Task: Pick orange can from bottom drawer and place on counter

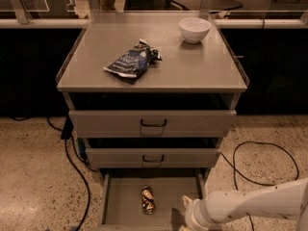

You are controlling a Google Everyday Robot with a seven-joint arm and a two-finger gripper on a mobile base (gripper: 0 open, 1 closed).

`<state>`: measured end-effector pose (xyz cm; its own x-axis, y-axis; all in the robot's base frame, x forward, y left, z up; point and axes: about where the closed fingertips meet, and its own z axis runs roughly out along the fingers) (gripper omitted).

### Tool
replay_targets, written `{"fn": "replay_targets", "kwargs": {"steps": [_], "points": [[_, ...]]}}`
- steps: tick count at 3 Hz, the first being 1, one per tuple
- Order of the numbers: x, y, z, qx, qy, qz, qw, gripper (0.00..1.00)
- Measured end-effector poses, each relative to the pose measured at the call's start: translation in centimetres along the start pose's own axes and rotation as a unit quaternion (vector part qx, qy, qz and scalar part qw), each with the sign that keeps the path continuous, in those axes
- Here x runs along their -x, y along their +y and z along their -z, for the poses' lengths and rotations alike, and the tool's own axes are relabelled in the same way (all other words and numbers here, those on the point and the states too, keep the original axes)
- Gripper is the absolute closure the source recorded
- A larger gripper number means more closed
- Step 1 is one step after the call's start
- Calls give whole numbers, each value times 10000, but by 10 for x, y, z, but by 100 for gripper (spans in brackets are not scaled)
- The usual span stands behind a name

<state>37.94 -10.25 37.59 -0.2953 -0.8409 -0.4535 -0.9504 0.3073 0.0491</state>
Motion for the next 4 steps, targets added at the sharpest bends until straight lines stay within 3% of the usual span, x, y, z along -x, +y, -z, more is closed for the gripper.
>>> {"fn": "replay_targets", "kwargs": {"steps": [1, 2, 4], "points": [[0, 0, 0, 0, -9, 2, 10000, 0], [9, -1, -21, 57, -85, 109, 9999, 0], [54, -29, -81, -91, -369, 696, 9969, 0]]}}
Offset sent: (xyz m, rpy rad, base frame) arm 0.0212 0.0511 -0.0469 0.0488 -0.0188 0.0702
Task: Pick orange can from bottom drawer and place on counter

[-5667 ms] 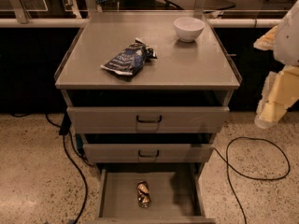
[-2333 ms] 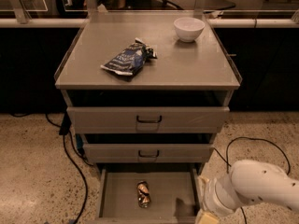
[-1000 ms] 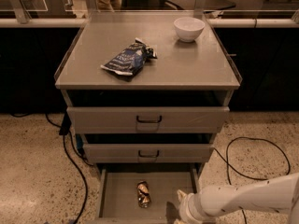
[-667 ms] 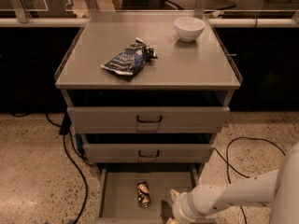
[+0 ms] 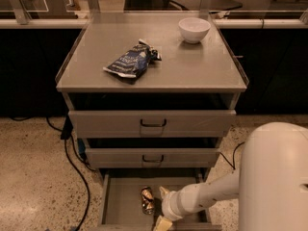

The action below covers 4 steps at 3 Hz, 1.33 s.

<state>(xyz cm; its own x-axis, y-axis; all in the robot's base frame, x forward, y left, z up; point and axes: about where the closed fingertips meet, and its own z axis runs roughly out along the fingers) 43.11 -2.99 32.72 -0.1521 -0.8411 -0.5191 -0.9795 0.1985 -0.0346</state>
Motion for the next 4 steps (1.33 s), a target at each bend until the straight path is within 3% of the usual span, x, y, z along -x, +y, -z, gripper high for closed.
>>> {"fn": "replay_targets", "kwargs": {"steps": [2, 4], "points": [[37, -23, -70, 173, -243, 433, 9986, 0], [32, -23, -75, 141, -176, 410, 9989, 0]]}}
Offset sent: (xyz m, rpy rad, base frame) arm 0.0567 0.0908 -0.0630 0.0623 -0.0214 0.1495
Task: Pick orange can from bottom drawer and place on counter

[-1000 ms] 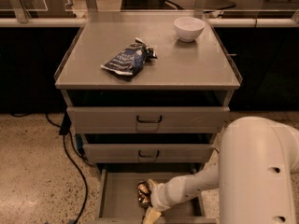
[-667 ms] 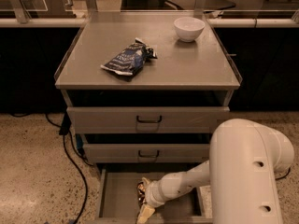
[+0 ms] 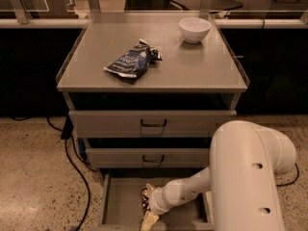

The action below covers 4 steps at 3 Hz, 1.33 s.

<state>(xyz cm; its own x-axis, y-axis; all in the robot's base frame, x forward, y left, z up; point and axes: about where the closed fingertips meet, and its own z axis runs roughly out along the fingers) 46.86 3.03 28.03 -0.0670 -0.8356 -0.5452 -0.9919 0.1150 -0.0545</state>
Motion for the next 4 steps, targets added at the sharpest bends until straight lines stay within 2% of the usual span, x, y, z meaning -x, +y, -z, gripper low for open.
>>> {"fn": "replay_targets", "kwargs": {"steps": [1, 2, 3, 4], "points": [[-4, -5, -5, -160, 151, -121, 9997, 0], [-77, 26, 3, -360, 1210, -833, 9885, 0], [-85, 35, -9, -689, 1684, -1038, 9778, 0], [-56, 15, -25, -1044, 1619, -949, 9767, 0]]}}
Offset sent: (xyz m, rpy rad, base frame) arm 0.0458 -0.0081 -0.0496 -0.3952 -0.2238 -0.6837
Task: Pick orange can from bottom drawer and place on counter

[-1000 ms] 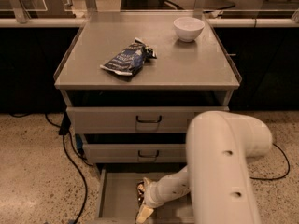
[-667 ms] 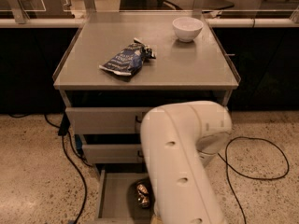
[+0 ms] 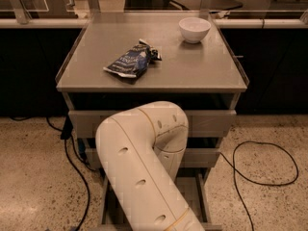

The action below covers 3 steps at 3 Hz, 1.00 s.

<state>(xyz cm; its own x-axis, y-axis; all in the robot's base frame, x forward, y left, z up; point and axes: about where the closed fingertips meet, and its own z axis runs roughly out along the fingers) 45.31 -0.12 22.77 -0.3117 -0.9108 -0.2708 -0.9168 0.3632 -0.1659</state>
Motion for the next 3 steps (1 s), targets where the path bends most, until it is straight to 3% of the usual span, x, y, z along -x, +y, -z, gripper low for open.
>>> {"fn": "replay_targets", "kwargs": {"steps": [1, 2, 3], "points": [[0, 0, 0, 0, 0, 0, 10000, 0], [4, 0, -1, 239, -329, 88, 9991, 0], [30, 0, -10, 641, -935, 45, 9935, 0]]}}
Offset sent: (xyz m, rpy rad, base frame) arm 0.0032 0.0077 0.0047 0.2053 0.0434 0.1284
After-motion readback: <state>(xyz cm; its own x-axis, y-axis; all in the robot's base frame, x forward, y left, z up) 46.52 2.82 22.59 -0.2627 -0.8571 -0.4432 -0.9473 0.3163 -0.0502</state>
